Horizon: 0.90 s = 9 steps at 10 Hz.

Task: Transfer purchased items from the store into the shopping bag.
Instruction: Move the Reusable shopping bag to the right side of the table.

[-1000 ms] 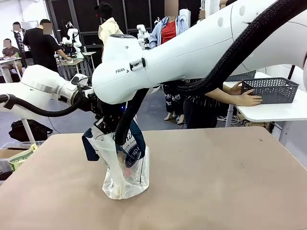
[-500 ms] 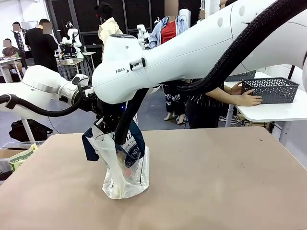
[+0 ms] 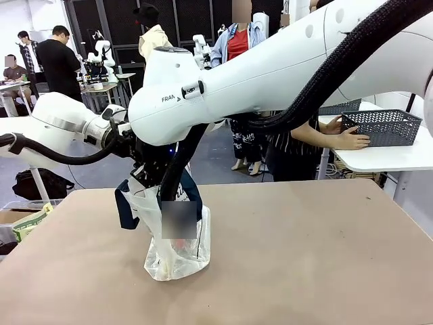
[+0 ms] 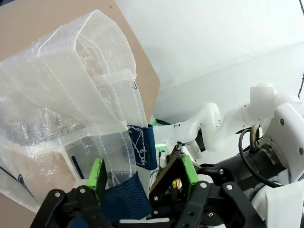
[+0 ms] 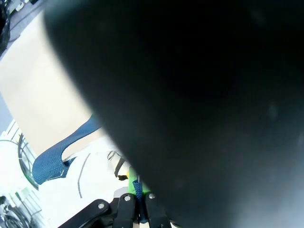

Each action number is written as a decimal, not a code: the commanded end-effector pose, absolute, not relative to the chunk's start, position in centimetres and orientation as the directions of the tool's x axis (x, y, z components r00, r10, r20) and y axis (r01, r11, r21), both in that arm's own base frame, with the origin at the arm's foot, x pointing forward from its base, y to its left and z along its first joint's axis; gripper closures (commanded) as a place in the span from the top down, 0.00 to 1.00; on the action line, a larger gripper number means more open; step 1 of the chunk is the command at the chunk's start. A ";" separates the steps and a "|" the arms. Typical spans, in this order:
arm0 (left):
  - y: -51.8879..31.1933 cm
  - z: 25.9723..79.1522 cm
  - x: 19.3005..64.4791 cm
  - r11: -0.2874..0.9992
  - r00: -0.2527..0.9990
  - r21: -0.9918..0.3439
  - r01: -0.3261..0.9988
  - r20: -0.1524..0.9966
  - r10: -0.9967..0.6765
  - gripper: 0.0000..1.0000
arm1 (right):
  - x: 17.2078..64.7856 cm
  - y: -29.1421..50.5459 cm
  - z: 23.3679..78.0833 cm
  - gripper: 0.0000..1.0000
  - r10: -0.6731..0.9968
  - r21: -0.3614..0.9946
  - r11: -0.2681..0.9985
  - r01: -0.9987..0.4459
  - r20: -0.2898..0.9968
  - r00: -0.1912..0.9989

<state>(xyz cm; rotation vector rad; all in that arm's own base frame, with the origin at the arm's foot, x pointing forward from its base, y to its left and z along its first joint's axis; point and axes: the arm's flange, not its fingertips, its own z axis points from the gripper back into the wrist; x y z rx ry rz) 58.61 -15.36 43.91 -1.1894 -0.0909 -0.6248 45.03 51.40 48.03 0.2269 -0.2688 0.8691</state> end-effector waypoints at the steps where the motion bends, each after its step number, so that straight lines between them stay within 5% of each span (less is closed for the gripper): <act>1: -16.4 44.3 59.5 0.131 0.800 -0.851 0.509 0.411 -0.438 0.79 | 45.2 52.8 47.5 0.00 0.725 0.082 0.625 -0.776 0.308 0.616; 9: -18.9 43.6 60.6 0.307 0.843 -0.838 0.451 0.287 -0.455 0.79 | 45.4 53.3 47.6 0.00 0.728 0.095 0.616 -0.782 0.311 0.611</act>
